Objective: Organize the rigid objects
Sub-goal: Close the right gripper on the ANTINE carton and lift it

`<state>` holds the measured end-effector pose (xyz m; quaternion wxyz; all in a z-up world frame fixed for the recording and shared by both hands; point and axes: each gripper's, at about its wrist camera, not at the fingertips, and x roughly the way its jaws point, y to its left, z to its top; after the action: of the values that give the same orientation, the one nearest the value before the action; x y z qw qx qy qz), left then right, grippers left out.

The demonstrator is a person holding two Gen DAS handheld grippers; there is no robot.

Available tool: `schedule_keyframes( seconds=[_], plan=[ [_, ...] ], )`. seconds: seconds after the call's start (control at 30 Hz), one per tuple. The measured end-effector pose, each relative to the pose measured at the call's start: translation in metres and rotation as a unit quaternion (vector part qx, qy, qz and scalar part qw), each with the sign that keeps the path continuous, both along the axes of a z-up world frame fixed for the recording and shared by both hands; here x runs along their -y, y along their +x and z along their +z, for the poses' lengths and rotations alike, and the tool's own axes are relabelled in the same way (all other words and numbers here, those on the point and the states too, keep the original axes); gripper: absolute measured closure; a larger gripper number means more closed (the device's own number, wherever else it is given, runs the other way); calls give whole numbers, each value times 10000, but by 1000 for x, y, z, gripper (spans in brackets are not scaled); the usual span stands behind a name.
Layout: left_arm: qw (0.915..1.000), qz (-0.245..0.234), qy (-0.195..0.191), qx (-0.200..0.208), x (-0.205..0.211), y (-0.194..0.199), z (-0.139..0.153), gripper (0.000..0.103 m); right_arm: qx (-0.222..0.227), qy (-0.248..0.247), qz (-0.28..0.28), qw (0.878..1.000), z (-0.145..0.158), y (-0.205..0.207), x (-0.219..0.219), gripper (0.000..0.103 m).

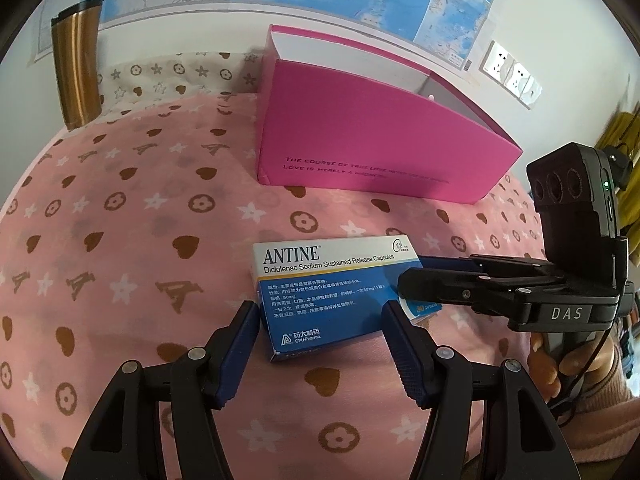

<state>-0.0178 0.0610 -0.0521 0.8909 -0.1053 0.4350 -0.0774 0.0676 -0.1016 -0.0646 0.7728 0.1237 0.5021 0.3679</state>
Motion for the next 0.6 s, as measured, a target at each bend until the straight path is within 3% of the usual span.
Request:
schedule_keyframes(
  seconds=[0.6],
  plan=[
    [9998, -111, -23, 152, 12, 3, 11, 40, 216, -96, -167, 9996, 12, -2, 7, 59]
  ],
)
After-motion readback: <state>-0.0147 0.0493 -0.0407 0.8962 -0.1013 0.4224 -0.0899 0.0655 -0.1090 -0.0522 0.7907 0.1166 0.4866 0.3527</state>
